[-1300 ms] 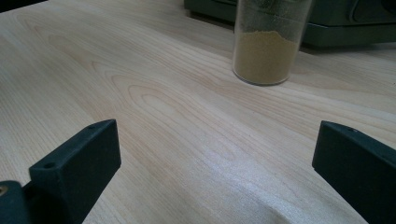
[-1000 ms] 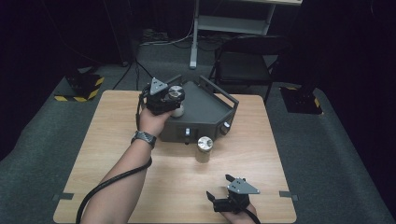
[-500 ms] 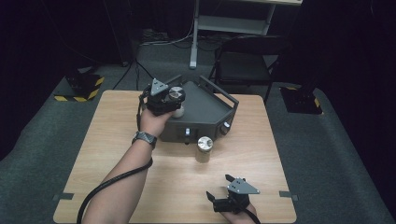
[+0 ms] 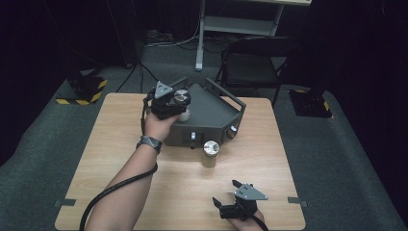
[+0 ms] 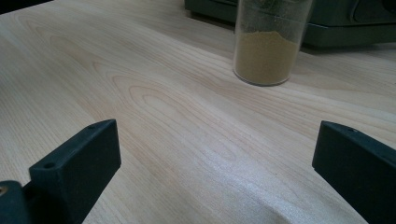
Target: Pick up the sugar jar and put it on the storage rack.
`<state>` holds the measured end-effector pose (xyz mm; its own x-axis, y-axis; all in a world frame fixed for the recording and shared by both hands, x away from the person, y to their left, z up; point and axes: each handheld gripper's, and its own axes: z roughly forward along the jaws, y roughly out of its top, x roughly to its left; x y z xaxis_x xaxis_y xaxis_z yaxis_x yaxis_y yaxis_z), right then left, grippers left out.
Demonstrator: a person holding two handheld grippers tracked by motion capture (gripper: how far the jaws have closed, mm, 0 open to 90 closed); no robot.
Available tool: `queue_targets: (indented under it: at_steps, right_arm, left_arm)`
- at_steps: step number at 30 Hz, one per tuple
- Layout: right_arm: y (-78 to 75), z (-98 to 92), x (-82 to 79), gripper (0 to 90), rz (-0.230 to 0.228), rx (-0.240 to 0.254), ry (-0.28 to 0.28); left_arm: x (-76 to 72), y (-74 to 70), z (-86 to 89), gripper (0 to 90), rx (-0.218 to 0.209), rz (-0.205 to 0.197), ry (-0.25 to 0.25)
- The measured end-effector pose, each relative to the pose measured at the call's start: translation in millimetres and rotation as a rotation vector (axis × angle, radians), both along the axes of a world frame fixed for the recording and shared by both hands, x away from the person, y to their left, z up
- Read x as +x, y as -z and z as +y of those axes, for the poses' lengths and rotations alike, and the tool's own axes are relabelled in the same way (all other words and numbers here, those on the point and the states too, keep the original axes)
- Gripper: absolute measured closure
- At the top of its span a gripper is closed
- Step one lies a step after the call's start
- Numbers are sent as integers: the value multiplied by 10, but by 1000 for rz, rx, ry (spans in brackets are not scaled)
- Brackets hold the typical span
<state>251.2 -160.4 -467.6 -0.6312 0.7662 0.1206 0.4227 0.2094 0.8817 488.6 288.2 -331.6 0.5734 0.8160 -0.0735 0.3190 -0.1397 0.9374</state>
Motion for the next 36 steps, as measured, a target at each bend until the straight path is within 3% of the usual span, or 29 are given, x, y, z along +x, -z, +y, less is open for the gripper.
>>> queue_targets:
  at_steps: [9, 14, 19, 23, 29, 36]
  right_arm:
    - [-3, 2, 3, 8, 2, -2, 0]
    - [-1, 4, -1, 8, 1, 0, 2]
    - [-6, 8, 2, 8, 2, -5, -1]
    - [-8, 10, 3, 8, 2, -7, -1]
    - [-10, 19, -1, 8, -2, -12, -2]
    - [-17, 32, -3, 8, -3, -21, -4]
  left_arm:
    - [-12, -19, -17, 315, 5, 7, -3]
    - [-23, -29, -26, 257, 2, 17, -9]
    - [-30, -31, 9, 125, -21, 33, 9]
    - [-104, -18, 15, 97, 6, 16, 34]
    - [-187, -4, 87, 23, 15, 13, 50]
    - [-372, -20, 205, 3, 18, -1, 45]
